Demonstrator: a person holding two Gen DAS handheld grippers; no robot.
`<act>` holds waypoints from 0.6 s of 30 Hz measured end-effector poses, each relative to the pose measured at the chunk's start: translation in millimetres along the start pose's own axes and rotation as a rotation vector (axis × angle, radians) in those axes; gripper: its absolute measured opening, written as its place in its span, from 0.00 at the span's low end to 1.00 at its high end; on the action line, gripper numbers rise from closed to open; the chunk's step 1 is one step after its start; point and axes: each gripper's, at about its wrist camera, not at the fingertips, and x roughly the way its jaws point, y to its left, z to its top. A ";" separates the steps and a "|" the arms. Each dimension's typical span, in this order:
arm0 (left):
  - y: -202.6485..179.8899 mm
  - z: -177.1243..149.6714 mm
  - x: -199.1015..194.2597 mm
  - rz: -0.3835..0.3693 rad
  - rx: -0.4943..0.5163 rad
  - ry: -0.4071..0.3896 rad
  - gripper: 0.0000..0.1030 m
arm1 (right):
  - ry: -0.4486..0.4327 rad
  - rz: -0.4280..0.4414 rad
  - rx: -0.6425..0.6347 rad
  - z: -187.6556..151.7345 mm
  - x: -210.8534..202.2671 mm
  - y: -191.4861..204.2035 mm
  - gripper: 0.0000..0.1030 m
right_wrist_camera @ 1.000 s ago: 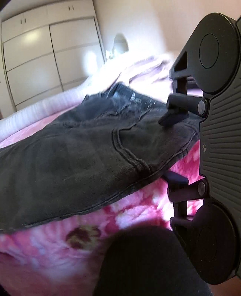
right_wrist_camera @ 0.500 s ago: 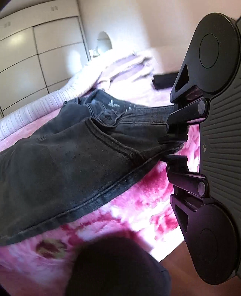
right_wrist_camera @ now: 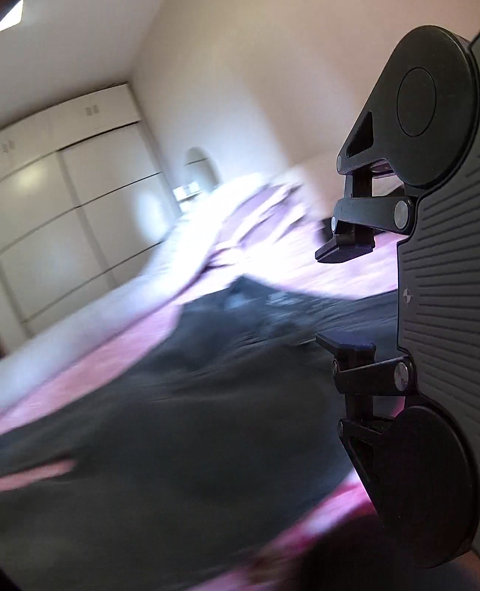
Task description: Fold clothes
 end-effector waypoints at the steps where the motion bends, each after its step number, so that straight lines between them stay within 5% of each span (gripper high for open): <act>1: 4.4 6.6 17.1 0.010 0.008 -0.018 0.46 | -0.035 0.024 0.014 12.1 -2.1 -0.4 0.39; 8: 19.3 39.4 147.0 0.024 0.081 -0.053 0.62 | -0.177 0.161 -0.006 91.9 18.1 21.7 0.46; 13: 23.0 45.3 212.1 -0.024 0.109 -0.085 0.61 | -0.225 0.241 -0.066 141.1 50.9 53.2 0.46; 15: 29.6 48.6 226.5 -0.055 0.075 -0.132 0.49 | -0.242 0.253 -0.087 157.6 67.9 65.4 0.46; 16: 33.8 49.5 232.0 -0.065 0.054 -0.132 0.21 | -0.250 0.259 -0.098 165.7 76.0 69.3 0.47; 17: 38.0 50.4 237.3 -0.073 0.032 -0.131 0.07 | -0.255 0.260 -0.112 170.6 83.7 74.6 0.47; 18: 42.2 51.3 242.6 -0.082 0.011 -0.129 0.07 | -0.260 0.262 -0.126 175.5 91.4 80.0 0.47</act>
